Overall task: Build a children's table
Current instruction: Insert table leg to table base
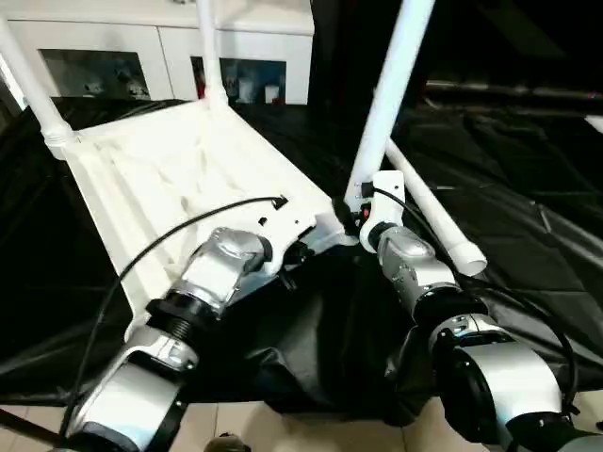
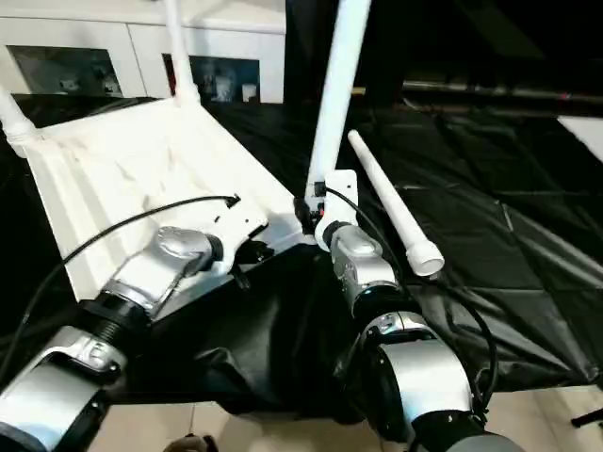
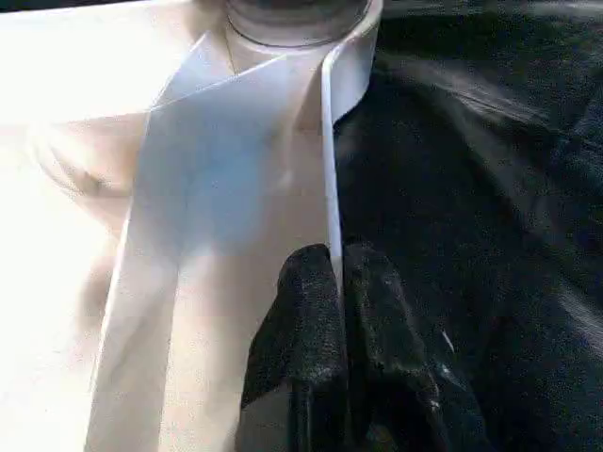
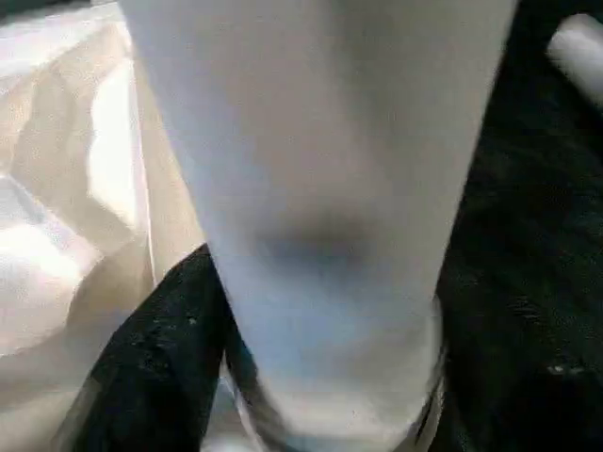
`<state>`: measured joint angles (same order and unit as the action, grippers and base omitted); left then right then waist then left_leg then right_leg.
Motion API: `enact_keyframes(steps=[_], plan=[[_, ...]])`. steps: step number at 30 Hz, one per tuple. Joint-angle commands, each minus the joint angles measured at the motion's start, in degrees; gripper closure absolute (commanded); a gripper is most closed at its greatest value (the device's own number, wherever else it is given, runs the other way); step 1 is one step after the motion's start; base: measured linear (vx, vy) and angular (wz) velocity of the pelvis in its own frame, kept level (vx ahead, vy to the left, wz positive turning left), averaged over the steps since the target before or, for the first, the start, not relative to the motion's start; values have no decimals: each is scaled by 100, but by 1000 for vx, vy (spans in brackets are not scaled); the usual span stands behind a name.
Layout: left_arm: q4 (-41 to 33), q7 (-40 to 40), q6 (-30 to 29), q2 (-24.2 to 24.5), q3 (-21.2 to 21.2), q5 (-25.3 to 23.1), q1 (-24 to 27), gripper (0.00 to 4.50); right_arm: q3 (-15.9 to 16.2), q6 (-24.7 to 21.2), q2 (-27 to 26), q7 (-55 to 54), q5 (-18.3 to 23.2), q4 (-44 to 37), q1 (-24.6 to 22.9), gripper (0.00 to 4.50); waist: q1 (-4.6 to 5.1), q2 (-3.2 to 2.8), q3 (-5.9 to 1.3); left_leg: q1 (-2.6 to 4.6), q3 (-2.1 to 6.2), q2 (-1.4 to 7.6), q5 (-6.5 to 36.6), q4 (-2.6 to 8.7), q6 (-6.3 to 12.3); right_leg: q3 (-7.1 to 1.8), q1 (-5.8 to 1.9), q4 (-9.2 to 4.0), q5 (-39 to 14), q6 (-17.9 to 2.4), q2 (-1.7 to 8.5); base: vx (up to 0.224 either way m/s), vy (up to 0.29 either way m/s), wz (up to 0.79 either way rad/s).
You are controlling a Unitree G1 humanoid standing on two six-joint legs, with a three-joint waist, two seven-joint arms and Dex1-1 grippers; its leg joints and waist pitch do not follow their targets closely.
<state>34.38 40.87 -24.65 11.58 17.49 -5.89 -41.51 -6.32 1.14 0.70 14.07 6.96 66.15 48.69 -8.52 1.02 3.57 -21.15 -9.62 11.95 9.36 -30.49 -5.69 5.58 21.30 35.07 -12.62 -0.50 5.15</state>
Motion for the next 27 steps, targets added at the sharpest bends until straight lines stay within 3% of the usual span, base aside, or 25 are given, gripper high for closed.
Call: enact_keyframes(steps=[1,2,4,7,13,14,15,19,23,26,27], plan=[[-218,75,202,39,7,-12,-57,450,97,-194,-53,421,59,61,-147,90,-21,-115,-433,26,43,187,748,286,-25,-312,-241,-368,-132,-1125,415,0,0,0],[-221,84,210,48,3,-8,-54,450,108,-195,-43,466,54,25,-157,81,-11,-99,-448,-9,33,149,464,243,56,-298,-246,-310,471,-1173,362,0,0,0],[-260,195,286,131,-23,39,-13,450,222,-227,57,857,13,-356,-291,67,-15,-125,-467,4,14,126,440,212,195,-290,-222,-286,937,-1239,326,0,0,0],[-315,427,489,250,-21,105,53,450,378,-319,193,1274,-21,-870,-499,34,-13,-112,-469,-7,11,119,384,183,374,-276,-235,-267,1221,-1295,314,0,0,0],[-401,943,895,566,25,188,196,450,852,-553,806,2111,-162,-2372,-1242,9,-67,-84,-465,10,-1,139,458,162,421,-286,-239,-280,913,-1224,327,0,0,0],[-495,1073,924,692,-12,252,286,450,886,-744,1042,2359,-75,-3016,-1551,9,-102,-69,-453,5,1,150,484,166,428,-295,-253,-292,855,-1152,331,0,0,0],[-495,1073,924,692,-12,252,286,450,886,-744,1042,2359,-75,-3016,-1551,9,-121,-69,-466,3,2,154,472,154,429,-299,-252,-276,872,-1121,340,0,0,0],[-607,1062,1126,828,-258,408,504,450,773,-1304,1419,2687,378,-4532,-2239,9,-148,-50,-462,10,10,161,524,161,438,-307,-239,-284,757,-1058,333,0,0,0],[-643,950,1210,843,-528,578,647,450,647,-1968,1584,2743,785,-5578,-2764,9,-132,-22,-421,17,8,163,976,210,271,-329,-216,-364,-234,-957,375,0,0,0],[-629,902,1581,847,-593,607,717,450,511,-2233,1565,2636,979,-5968,-3045,9,-126,9,-432,0,8,161,890,200,275,-339,-210,-359,-232,-921,383,0,0,0],[-697,852,1614,851,-604,612,758,450,425,-2348,1527,2535,1019,-6047,-3121,9,-135,-11,-446,8,8,157,782,186,282,-337,-198,-340,-82,-943,370,0,0,0]])
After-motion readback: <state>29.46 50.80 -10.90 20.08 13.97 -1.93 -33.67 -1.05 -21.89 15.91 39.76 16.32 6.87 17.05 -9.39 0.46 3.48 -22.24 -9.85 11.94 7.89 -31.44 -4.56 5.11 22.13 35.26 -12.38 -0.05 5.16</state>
